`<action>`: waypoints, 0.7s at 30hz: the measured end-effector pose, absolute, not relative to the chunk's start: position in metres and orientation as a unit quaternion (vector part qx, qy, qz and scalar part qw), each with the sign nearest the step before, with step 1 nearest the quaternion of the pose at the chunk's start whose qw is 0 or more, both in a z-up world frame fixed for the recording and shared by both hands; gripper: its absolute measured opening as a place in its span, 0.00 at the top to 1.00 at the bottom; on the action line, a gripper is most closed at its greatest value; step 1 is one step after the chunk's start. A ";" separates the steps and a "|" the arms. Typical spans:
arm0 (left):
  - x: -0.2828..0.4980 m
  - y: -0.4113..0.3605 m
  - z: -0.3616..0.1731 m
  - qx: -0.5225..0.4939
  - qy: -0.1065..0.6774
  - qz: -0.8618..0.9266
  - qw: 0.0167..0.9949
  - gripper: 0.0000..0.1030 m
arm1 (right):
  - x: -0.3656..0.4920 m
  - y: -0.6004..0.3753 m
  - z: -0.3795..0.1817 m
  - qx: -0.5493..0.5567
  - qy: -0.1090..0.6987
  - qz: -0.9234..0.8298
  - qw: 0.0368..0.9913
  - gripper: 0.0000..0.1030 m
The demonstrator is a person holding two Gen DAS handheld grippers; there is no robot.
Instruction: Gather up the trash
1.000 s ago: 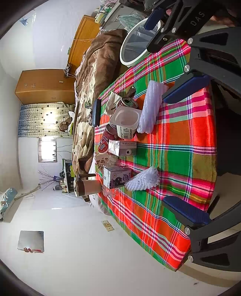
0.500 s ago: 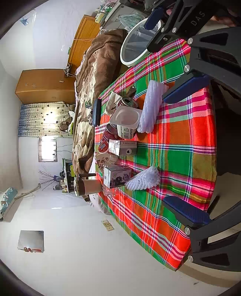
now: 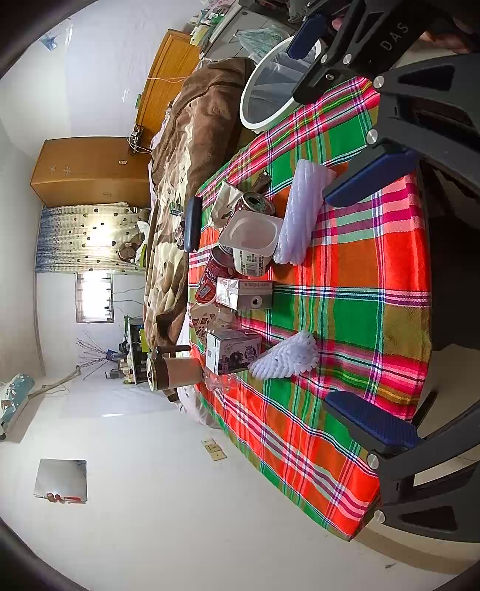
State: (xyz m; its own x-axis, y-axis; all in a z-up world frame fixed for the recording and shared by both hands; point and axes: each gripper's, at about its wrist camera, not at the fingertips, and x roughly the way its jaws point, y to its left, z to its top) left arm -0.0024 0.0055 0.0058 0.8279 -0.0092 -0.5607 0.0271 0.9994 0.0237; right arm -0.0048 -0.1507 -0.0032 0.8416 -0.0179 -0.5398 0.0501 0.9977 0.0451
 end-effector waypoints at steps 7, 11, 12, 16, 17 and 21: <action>-0.002 0.005 0.005 0.015 0.293 -0.009 0.956 0.02 | -0.005 -0.151 -0.002 0.028 0.281 -0.018 0.959 0.27; -0.002 0.006 0.005 0.015 0.294 -0.010 0.956 0.02 | -0.005 -0.151 -0.002 0.028 0.281 -0.018 0.959 0.27; -0.002 0.005 0.005 0.015 0.293 -0.009 0.956 0.02 | -0.005 -0.151 -0.002 0.028 0.281 -0.018 0.959 0.27; -0.006 0.004 0.002 0.014 0.295 -0.009 0.955 0.02 | -0.005 -0.151 -0.002 0.028 0.281 -0.019 0.959 0.27; -0.006 0.005 0.002 0.014 0.295 -0.009 0.955 0.02 | -0.005 -0.151 -0.002 0.028 0.281 -0.018 0.959 0.27; -0.006 0.006 0.002 0.013 0.297 -0.008 0.955 0.02 | -0.005 -0.151 -0.002 0.028 0.281 -0.018 0.959 0.27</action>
State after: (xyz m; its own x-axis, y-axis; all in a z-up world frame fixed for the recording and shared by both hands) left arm -0.0063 0.0056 0.0016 0.8237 -0.0082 -0.5669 0.0239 0.9995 0.0201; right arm -0.0049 -0.1510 -0.0023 0.8412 -0.0182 -0.5404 0.0493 0.9979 0.0431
